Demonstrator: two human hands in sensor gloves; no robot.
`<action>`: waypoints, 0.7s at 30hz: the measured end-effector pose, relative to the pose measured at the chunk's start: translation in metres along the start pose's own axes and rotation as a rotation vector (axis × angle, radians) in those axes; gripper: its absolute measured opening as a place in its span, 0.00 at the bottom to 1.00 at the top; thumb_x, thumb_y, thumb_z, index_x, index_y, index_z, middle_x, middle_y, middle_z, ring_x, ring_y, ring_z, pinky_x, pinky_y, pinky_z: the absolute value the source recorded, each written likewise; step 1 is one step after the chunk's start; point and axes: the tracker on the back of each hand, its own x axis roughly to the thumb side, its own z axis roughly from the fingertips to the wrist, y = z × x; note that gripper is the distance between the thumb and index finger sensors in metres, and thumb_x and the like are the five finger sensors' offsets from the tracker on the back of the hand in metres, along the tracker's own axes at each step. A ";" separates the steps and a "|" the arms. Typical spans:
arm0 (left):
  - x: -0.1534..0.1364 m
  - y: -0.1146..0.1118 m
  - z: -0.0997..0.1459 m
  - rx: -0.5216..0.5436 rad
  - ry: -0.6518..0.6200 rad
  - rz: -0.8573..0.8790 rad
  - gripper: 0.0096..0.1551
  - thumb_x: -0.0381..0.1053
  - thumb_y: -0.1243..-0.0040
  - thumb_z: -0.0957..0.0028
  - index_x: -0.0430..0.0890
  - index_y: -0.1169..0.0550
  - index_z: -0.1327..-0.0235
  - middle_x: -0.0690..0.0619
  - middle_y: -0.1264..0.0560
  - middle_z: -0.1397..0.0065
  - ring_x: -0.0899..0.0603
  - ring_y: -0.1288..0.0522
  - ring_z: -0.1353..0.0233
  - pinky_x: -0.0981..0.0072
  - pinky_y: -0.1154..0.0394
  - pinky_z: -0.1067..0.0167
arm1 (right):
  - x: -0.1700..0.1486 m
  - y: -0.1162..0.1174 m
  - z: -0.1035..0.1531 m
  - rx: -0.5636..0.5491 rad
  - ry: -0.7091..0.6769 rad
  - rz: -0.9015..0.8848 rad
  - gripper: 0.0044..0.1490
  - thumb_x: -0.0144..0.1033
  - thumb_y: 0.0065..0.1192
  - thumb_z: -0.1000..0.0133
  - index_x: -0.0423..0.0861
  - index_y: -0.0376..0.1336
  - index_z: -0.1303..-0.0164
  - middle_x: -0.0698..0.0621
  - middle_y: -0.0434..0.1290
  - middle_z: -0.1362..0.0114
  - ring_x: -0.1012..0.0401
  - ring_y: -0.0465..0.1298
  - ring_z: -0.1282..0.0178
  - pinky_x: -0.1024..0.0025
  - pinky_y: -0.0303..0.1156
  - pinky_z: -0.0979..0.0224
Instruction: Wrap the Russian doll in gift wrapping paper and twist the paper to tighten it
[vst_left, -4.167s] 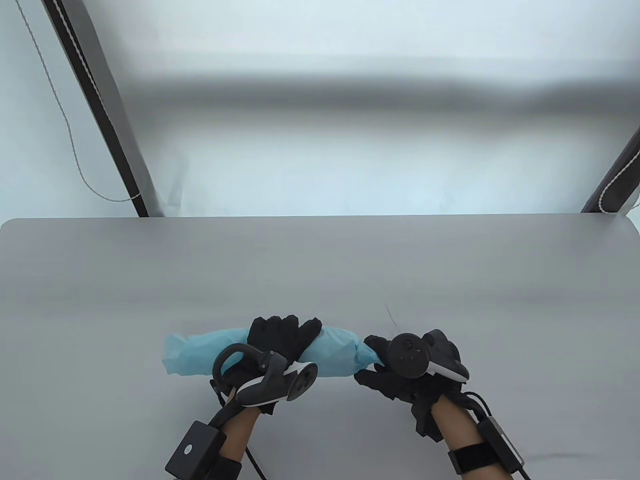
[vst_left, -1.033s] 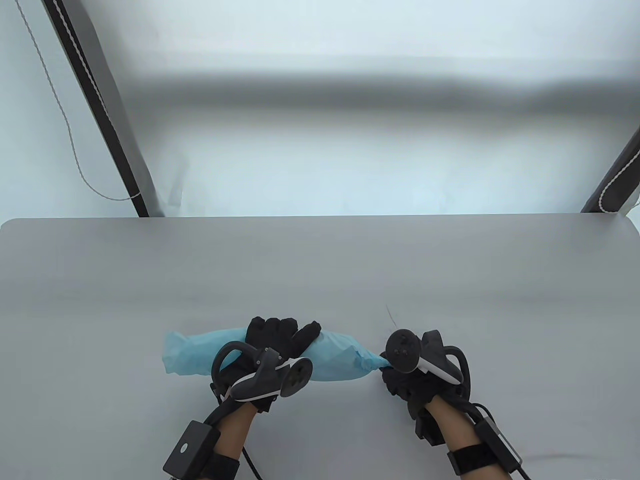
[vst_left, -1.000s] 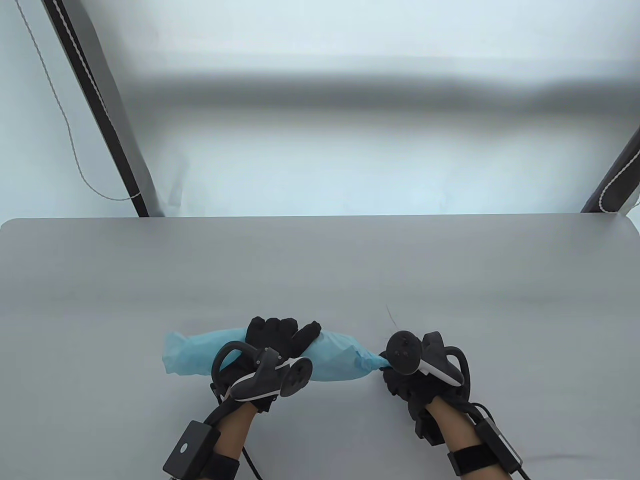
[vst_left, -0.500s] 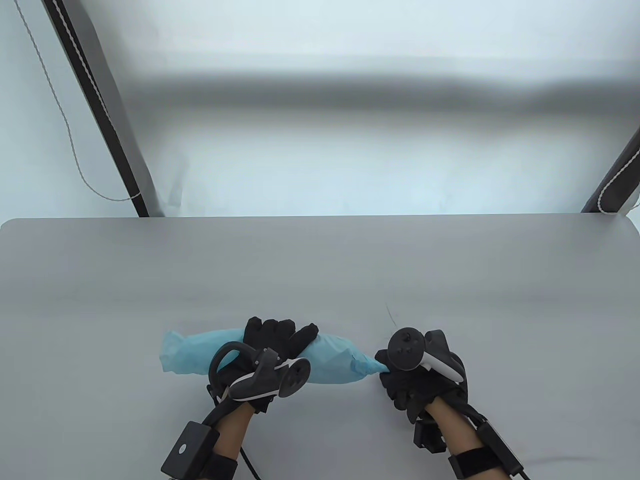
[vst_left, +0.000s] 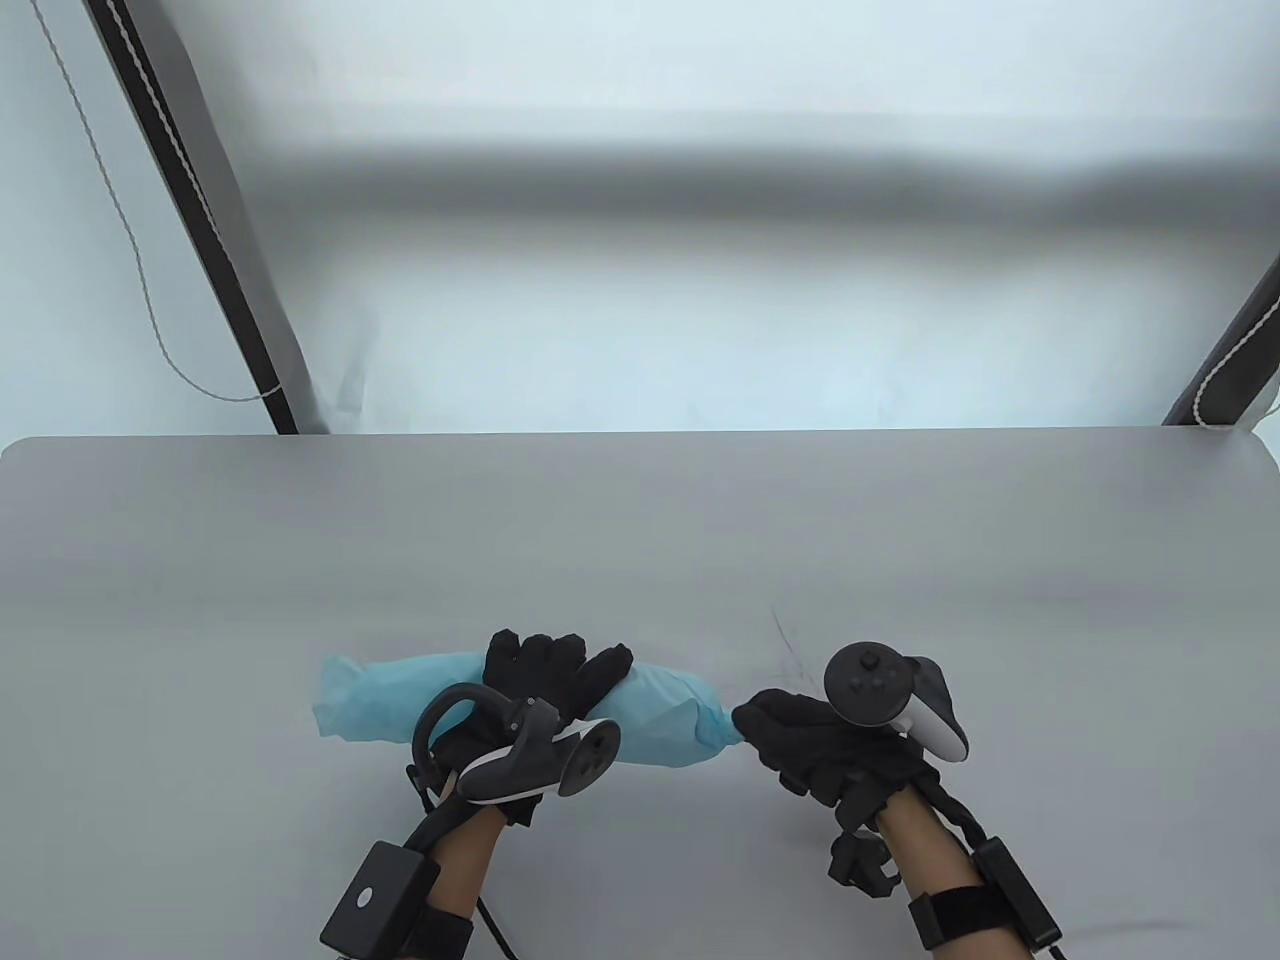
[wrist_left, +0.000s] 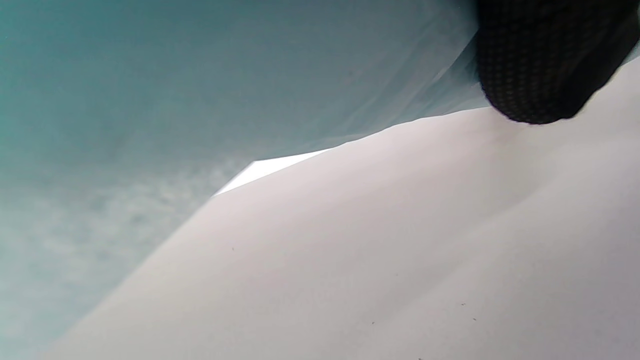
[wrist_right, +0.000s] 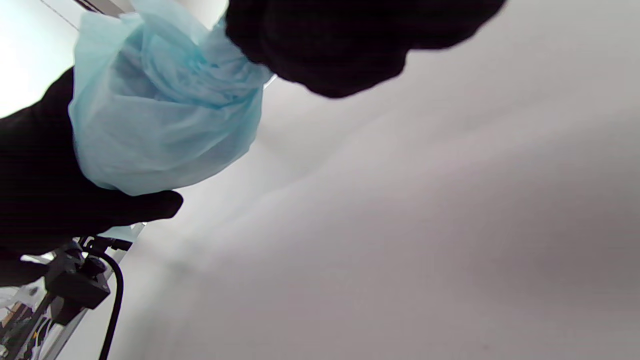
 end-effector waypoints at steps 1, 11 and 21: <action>-0.001 -0.001 0.000 0.000 0.007 0.018 0.68 0.73 0.22 0.62 0.65 0.53 0.20 0.46 0.38 0.15 0.35 0.34 0.20 0.23 0.45 0.27 | 0.000 0.000 -0.001 -0.024 0.007 -0.034 0.37 0.52 0.39 0.29 0.40 0.64 0.23 0.53 0.78 0.48 0.61 0.80 0.56 0.65 0.78 0.54; -0.006 0.000 0.002 0.024 0.007 0.042 0.68 0.72 0.21 0.63 0.65 0.53 0.20 0.47 0.38 0.14 0.35 0.35 0.19 0.24 0.44 0.27 | 0.006 0.003 -0.001 -0.020 -0.010 -0.036 0.31 0.35 0.70 0.39 0.45 0.63 0.25 0.47 0.78 0.40 0.50 0.76 0.33 0.46 0.74 0.29; -0.004 0.005 -0.001 -0.006 -0.024 0.209 0.69 0.73 0.20 0.65 0.60 0.48 0.17 0.45 0.32 0.17 0.34 0.28 0.22 0.26 0.35 0.30 | 0.035 0.004 0.016 -0.403 -0.222 0.528 0.27 0.33 0.78 0.49 0.53 0.71 0.38 0.50 0.81 0.46 0.55 0.78 0.37 0.52 0.74 0.25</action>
